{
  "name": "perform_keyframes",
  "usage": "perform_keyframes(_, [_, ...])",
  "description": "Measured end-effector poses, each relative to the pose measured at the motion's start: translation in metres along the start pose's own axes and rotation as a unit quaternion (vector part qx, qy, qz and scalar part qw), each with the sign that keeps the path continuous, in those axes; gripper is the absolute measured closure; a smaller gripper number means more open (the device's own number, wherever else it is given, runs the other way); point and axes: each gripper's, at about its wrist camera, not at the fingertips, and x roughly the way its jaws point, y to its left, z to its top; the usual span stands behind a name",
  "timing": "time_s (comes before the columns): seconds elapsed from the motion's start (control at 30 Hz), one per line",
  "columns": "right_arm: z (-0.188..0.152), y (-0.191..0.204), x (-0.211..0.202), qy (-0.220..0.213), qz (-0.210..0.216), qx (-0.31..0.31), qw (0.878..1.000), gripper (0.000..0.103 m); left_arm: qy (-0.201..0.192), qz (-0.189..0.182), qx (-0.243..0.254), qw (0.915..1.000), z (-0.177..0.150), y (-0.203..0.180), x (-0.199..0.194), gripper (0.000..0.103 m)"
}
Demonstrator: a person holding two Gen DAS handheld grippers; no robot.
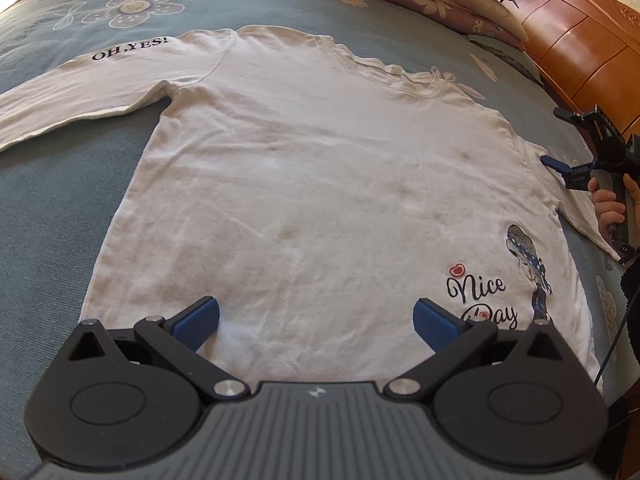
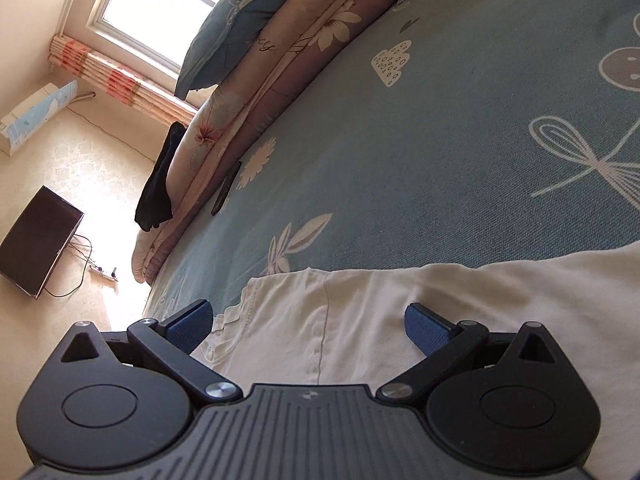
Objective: Fold clothes
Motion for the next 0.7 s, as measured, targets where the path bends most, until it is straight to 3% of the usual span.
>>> perform_keyframes(0.17, [0.018, -0.002, -0.008, -0.056, -0.065, -0.02, 0.996, 0.0, -0.002, 0.001, 0.004, 1.0, 0.002, 0.0, 0.002, 0.001])
perform_keyframes(0.37, [0.012, 0.01, -0.063, -0.091, -0.042, -0.033, 0.994, 0.0, -0.001, 0.004, 0.012, 0.9999, 0.001, -0.002, 0.002, 0.001])
perform_keyframes(0.47, [0.006, -0.002, -0.083, -0.077, -0.035, -0.008, 0.996, 0.0, -0.005, 0.0, 0.008, 1.0, 0.001, 0.0, 0.001, 0.001])
perform_keyframes(0.7, [-0.009, -0.045, -0.101, -0.089, -0.131, 0.053, 0.986, 0.0, -0.01, -0.012, -0.004, 0.9999, 0.0, 0.006, -0.001, 0.001])
